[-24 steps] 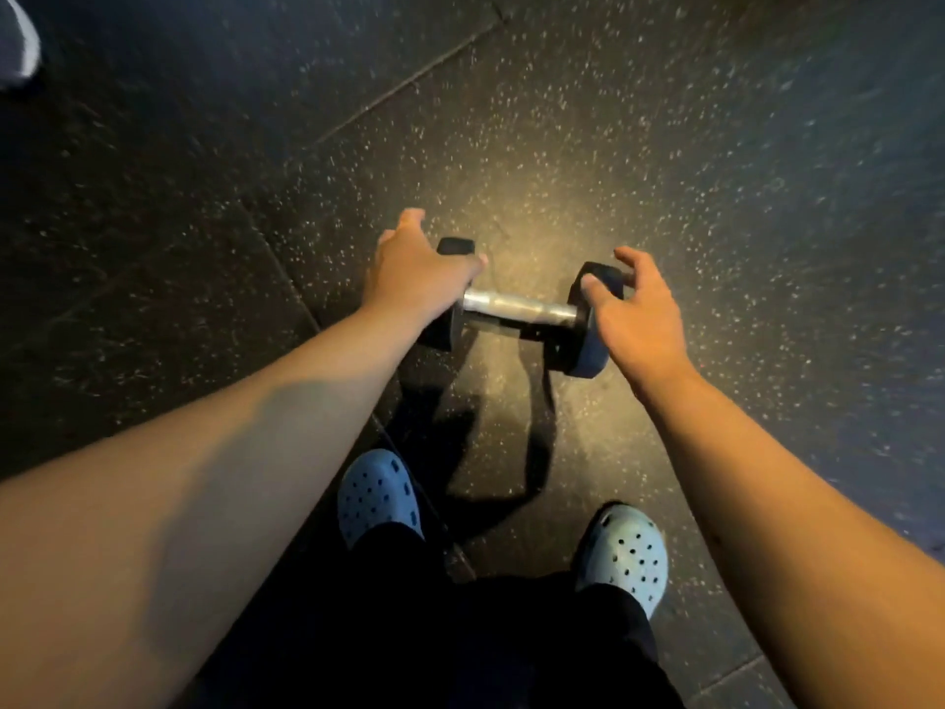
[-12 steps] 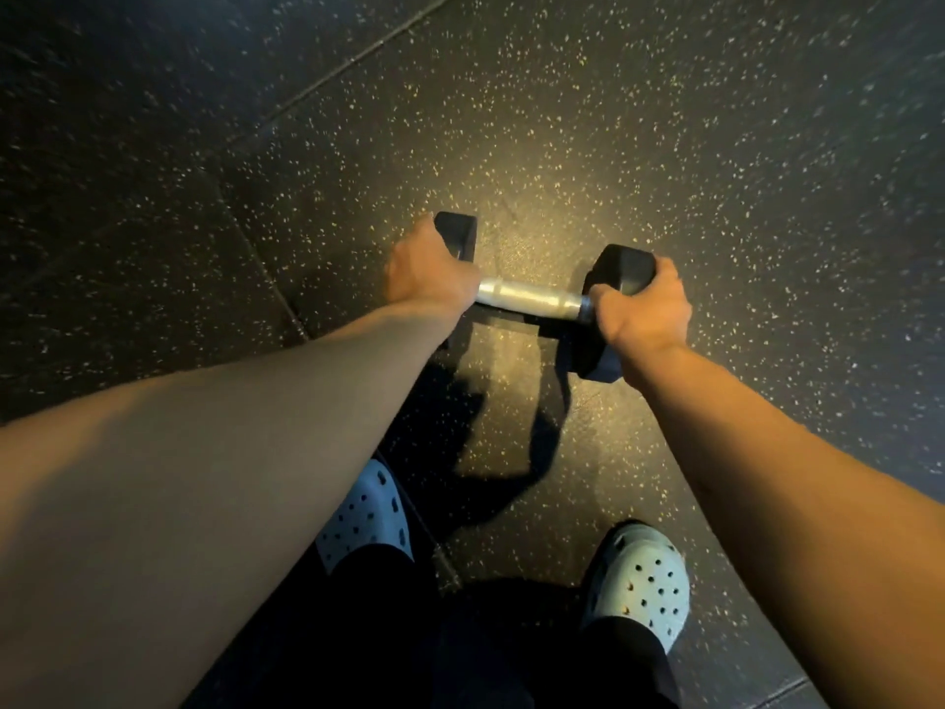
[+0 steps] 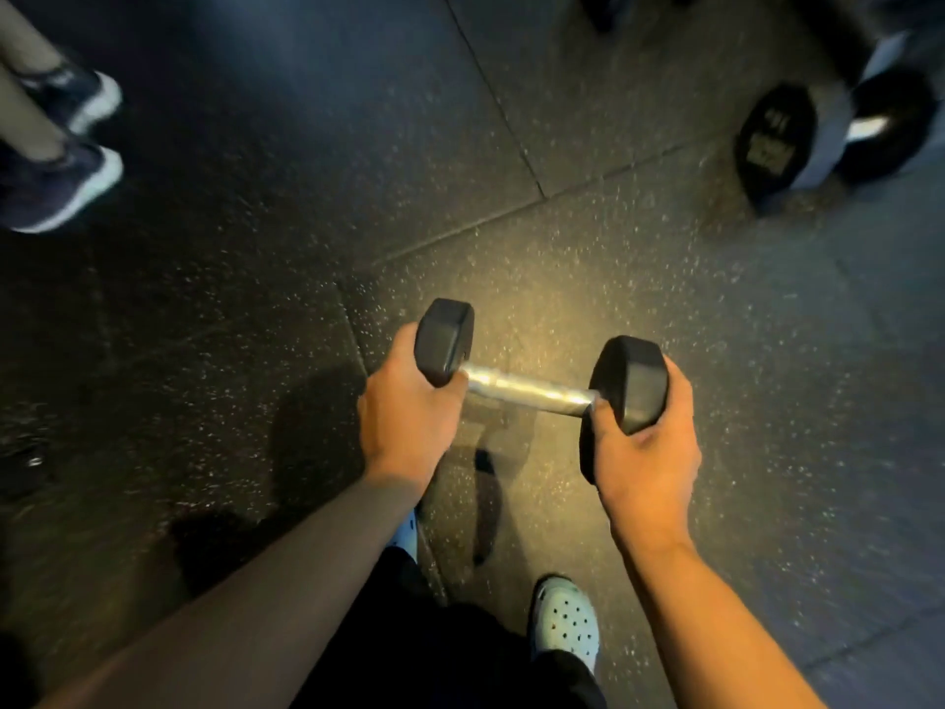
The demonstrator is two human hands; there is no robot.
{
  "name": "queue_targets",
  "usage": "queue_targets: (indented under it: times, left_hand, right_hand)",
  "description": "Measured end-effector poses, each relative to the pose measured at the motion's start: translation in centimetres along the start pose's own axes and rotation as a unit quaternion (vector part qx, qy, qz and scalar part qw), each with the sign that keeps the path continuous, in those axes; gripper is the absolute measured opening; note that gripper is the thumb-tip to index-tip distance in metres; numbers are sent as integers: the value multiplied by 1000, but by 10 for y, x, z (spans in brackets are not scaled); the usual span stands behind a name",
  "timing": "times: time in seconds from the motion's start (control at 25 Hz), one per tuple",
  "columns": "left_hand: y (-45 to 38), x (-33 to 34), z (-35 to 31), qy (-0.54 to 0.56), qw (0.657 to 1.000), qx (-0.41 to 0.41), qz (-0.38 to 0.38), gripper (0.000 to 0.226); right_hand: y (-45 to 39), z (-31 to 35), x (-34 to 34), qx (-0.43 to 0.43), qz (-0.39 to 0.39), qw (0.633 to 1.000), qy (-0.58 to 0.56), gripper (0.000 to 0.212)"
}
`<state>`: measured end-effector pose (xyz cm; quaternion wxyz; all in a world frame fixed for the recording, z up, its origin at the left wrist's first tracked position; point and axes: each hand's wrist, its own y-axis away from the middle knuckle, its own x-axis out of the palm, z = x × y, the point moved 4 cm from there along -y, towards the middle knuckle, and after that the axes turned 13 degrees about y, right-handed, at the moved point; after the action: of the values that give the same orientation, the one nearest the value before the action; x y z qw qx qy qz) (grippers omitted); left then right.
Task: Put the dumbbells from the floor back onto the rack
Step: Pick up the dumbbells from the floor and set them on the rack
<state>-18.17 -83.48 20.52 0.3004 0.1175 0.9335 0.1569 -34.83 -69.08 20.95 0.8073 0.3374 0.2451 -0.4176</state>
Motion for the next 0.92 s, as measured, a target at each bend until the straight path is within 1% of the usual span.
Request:
queue_targets:
  times: [0.08, 0.28, 0.4, 0.48, 0.6, 0.72, 0.84, 0.92]
  left_hand:
    - [33, -48, -55, 7, 999, 17, -40, 48]
    - [147, -190, -200, 97, 980, 50, -167, 52]
    - [214, -265, -250, 137, 958, 61, -243, 54]
    - [266, -317, -269, 163, 937, 61, -304, 53]
    - [342, -389, -269, 203, 891, 65, -400, 49]
    - [410, -449, -244, 228, 845, 57, -481, 51]
    - [498, -515, -196, 227, 790, 7, -569, 53]
    - [556, -549, -161, 235, 749, -3, -619, 48]
  right_hand:
    - [30, 52, -49, -37, -12, 999, -9, 66]
    - [117, 203, -180, -167, -3, 985, -37, 72]
    - [176, 275, -237, -254, 12, 965, -55, 73]
    - [226, 314, -267, -301, 35, 951, -68, 73]
    - [304, 361, -288, -366, 75, 923, -94, 72]
    - [384, 387, -285, -417, 130, 893, -110, 72]
    - [488, 397, -266, -467, 207, 852, -116, 72]
    - [559, 394, -250, -491, 264, 821, -121, 72]
